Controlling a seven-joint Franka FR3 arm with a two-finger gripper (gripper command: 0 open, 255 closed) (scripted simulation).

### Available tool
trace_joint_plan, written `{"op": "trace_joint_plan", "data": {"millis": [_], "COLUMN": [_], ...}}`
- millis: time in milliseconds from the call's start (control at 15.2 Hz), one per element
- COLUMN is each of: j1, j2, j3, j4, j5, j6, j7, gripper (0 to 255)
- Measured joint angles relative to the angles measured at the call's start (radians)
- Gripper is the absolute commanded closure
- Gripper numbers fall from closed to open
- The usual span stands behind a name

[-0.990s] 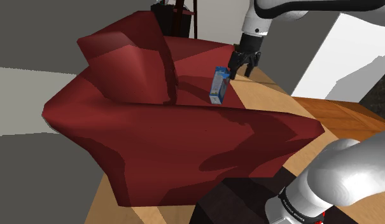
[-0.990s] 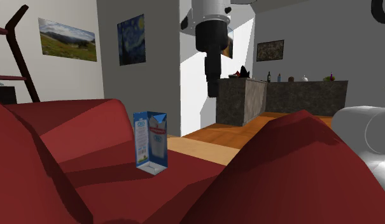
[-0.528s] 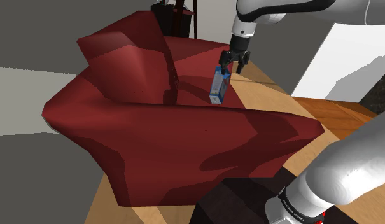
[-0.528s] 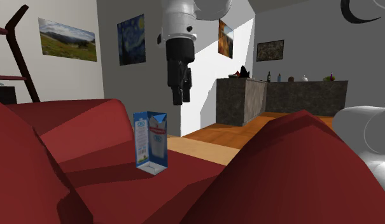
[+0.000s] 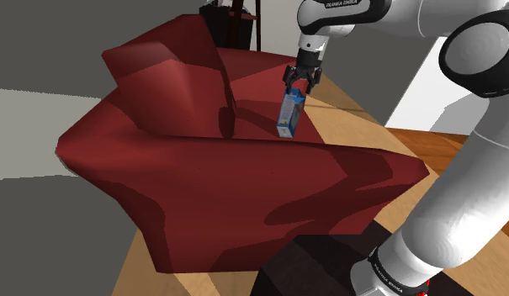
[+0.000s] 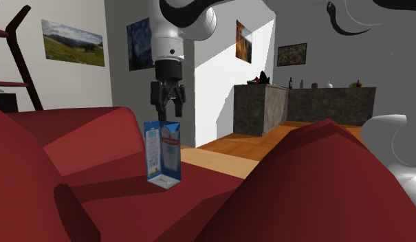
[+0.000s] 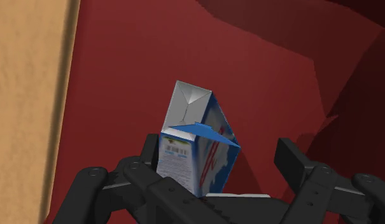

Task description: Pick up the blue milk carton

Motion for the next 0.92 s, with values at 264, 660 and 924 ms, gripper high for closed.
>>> {"op": "trace_joint_plan", "data": {"millis": [264, 660, 924], "j1": [-0.024, -0.024, -0.025], "j2": [0.110, 0.123, 0.127], "j3": [-0.018, -0.018, -0.019], "j4": [0.122, 0.059, 0.050], "j5": [0.016, 0.019, 0.019], "j6": [-0.010, 0.066, 0.080], "j7": [0.009, 0.012, 0.011], "gripper": [0, 0, 255]}}
